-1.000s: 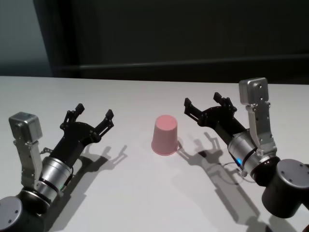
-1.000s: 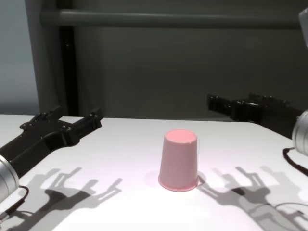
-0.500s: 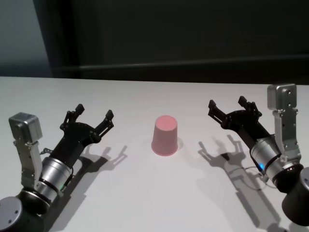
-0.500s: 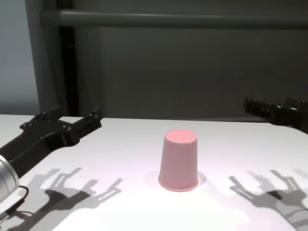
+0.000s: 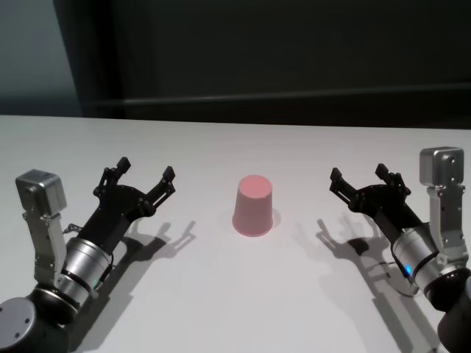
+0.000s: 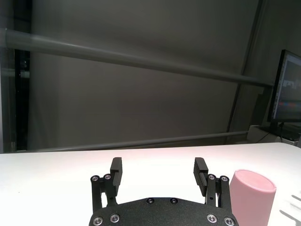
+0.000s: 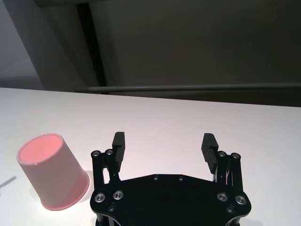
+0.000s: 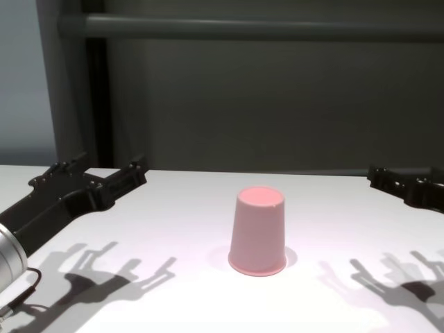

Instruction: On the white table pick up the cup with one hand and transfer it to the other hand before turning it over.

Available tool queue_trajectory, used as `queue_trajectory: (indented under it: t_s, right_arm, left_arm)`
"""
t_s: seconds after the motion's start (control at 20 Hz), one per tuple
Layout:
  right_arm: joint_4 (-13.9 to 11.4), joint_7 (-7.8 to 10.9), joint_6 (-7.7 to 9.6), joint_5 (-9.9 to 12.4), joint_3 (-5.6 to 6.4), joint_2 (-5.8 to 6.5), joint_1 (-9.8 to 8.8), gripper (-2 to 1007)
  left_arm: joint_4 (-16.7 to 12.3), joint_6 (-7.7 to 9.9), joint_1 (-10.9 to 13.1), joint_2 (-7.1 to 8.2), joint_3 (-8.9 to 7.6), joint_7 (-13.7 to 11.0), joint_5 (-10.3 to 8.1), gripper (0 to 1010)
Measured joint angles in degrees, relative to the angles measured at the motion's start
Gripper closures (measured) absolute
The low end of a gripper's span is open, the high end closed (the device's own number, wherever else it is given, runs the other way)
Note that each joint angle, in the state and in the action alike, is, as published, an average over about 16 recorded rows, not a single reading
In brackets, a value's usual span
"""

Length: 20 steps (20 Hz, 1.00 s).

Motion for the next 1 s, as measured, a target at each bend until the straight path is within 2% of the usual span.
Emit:
queue_trajectory:
  t_s: [0.5,1.0]
  right_arm:
    - [0.59,0.76,-0.87,-0.48,1.3,-1.01,-2.05,3]
    - [0.7,1.44,-1.13,-0.65,1.77,-1.47,-2.63,3]
  left_arm:
    - [0.0,0.0,0.0,0.0,0.0,0.0,0.0,7]
    - [0.0,0.0,0.0,0.0,0.0,0.0,0.0,7]
